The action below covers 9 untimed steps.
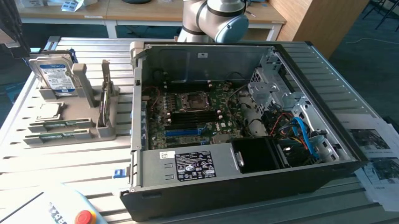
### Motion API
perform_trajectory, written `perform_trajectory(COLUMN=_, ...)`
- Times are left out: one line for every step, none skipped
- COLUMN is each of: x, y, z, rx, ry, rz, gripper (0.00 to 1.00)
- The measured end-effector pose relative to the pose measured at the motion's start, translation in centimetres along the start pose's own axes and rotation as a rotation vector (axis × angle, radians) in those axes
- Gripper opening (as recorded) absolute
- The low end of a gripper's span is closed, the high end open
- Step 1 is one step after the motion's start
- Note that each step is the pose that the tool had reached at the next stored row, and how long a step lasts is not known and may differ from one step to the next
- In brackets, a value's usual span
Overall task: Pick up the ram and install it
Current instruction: 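Pick up the ram and move it above insertion slot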
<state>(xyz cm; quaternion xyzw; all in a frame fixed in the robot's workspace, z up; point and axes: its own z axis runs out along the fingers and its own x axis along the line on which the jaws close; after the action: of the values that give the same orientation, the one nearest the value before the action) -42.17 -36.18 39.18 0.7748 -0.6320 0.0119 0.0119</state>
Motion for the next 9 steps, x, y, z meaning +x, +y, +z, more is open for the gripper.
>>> perform_trajectory(x=0.0, y=0.0, z=0.0, rx=0.0001, ry=0.0, rz=-0.005, gripper=0.24)
perform_trajectory(x=0.0, y=0.0, z=0.0, rx=0.0002, ry=0.0, rz=-0.006, gripper=0.24)
perform_trajectory(x=0.0, y=0.0, z=0.0, rx=0.0002, ry=0.0, rz=-0.007, gripper=0.24)
perform_trajectory(x=0.0, y=0.0, z=0.0, rx=0.0009, ry=0.0001, rz=-0.024, gripper=0.24)
perform_trajectory(x=0.0, y=0.0, z=0.0, rx=0.0014, ry=0.0001, rz=-0.042, gripper=0.24)
perform_trajectory(x=0.0, y=0.0, z=0.0, rx=0.0014, ry=0.0002, rz=-0.042, gripper=0.24)
perform_trajectory(x=0.0, y=0.0, z=0.0, rx=0.0015, ry=0.0001, rz=-0.043, gripper=0.24)
perform_trajectory(x=0.0, y=0.0, z=0.0, rx=0.0014, ry=0.0001, rz=-0.043, gripper=0.24)
perform_trajectory(x=0.0, y=0.0, z=0.0, rx=0.0014, ry=0.0001, rz=-0.044, gripper=0.24)
